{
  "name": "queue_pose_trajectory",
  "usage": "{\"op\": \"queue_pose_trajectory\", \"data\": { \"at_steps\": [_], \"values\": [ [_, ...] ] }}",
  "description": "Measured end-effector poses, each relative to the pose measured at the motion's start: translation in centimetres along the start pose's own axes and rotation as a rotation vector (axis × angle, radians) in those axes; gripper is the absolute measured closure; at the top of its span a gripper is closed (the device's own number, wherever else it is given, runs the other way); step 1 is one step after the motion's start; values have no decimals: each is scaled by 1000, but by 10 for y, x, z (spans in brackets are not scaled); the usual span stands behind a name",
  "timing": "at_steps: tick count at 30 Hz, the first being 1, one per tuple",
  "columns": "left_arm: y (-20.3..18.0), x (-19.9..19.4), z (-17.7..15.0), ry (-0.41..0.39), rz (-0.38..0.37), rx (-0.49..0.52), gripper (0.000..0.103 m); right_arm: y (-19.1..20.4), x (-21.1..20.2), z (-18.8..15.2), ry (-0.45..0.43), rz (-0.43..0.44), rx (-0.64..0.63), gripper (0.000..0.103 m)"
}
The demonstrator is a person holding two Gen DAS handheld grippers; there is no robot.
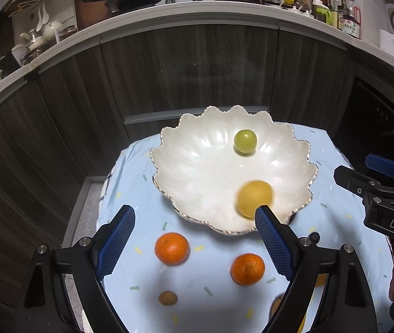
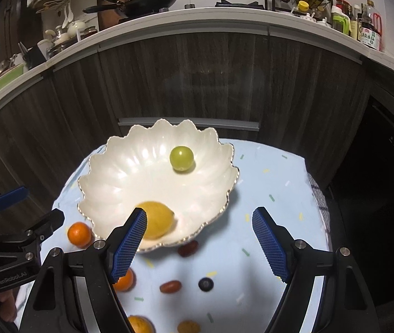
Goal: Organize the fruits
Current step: 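Withdraw both open tools from the bowl toward the remaining fruits, then grasp the mandarin with the left tool while the right tool grasps the brown kiwi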
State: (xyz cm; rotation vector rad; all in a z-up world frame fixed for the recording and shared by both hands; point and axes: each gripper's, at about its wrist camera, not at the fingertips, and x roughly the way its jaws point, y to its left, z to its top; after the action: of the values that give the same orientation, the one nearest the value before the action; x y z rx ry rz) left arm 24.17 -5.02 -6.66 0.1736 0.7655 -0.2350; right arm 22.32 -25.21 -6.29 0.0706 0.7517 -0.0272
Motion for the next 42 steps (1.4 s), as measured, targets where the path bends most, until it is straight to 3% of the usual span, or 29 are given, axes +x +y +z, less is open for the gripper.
{"op": "queue_pose_trajectory", "data": {
  "at_steps": [35, 42],
  "values": [
    [-39, 32, -62, 107, -123, 105, 14, -3, 7, -86, 173, -27, -20, 25],
    [-42, 46, -70, 131, -126, 121, 15, -1, 17, -103, 220, -8, -28, 34]
  ]
}}
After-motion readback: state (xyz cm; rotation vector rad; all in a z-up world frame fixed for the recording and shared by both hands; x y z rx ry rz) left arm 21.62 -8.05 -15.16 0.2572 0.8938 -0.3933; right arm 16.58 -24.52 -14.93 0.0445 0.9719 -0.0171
